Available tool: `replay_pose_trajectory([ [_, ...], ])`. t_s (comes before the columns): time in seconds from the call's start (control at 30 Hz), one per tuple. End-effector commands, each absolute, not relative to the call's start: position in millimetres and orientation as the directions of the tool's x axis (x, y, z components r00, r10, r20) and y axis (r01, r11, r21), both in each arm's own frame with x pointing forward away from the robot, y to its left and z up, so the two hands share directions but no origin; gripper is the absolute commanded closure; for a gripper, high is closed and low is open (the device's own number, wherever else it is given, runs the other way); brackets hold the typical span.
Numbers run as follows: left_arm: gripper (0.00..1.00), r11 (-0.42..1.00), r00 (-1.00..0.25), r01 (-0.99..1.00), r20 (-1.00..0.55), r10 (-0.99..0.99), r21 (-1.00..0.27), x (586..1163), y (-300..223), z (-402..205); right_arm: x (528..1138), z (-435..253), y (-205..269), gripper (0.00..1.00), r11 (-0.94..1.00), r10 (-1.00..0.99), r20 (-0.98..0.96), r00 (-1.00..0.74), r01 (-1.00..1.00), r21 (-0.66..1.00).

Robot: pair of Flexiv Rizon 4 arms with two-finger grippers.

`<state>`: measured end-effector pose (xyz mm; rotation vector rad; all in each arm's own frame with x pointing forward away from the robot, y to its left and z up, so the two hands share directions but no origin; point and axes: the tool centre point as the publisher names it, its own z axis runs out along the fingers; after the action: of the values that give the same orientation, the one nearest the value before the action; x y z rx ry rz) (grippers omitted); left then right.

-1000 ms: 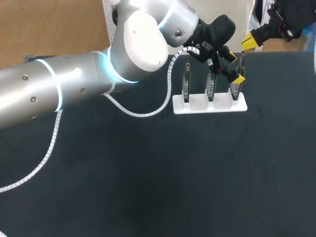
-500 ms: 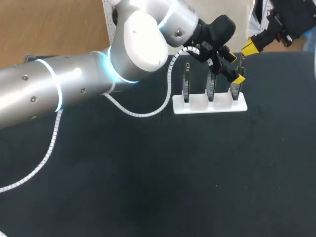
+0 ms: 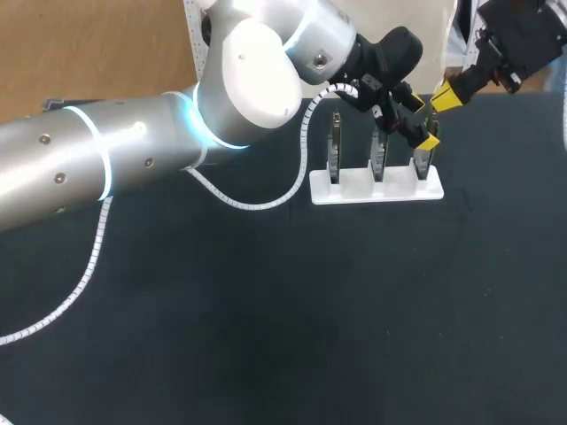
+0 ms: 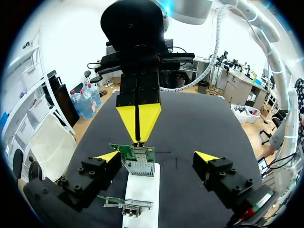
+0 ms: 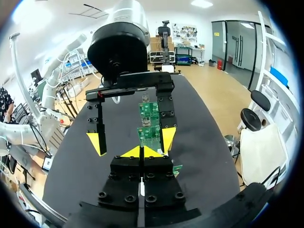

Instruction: Pick up the optical module with the left hand, and insert it into the network port with the right hand.

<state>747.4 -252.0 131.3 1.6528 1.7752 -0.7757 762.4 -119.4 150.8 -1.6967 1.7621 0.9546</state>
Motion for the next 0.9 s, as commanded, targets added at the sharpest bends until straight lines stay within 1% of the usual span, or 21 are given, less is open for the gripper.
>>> replay_pose_trajectory([
  [0.03,0.0,0.06,-0.06,0.998,-0.749,0.66,-0.027,749,-253,132,761,149,-119,1.0,-0.024,-0.637,-0.765,-0.093,-0.99,0.14],
  [0.9,0.0,0.06,-0.06,0.998,-0.749,0.66,-0.027,749,-253,132,761,135,-118,1.0,-0.017,-0.638,-0.76,-0.124,-0.984,0.175],
])
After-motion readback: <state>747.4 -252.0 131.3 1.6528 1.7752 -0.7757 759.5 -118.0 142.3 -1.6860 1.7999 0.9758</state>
